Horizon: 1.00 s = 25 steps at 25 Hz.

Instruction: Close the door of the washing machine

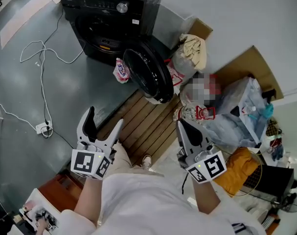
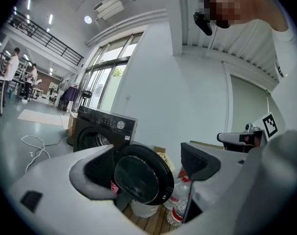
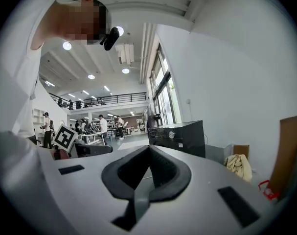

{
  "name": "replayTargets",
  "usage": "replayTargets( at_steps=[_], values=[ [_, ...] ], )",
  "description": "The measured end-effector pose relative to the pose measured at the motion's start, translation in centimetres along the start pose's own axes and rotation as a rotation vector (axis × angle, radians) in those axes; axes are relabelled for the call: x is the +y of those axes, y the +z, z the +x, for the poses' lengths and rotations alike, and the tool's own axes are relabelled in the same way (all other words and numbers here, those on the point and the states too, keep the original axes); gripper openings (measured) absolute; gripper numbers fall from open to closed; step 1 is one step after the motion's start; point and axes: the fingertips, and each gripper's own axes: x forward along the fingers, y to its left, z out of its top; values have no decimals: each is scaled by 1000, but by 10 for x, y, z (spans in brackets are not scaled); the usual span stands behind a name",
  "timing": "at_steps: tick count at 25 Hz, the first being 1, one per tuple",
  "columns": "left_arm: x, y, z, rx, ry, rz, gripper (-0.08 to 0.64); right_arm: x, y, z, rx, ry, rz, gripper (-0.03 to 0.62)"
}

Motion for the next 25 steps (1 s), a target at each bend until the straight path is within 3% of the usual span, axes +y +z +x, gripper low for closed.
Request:
replayTargets(
  at_steps=[7,14,25],
  values=[
    [53,38,81,100,-121,-36,414,9,77,65,16,-149,57,-8],
    [20,10,148,241,-181,-5,414,-22,114,59,5,-280,52,-8],
    [-15,-37,259,420,-145,58,414,-119,118,89,-37,-259,50,-8]
  ],
)
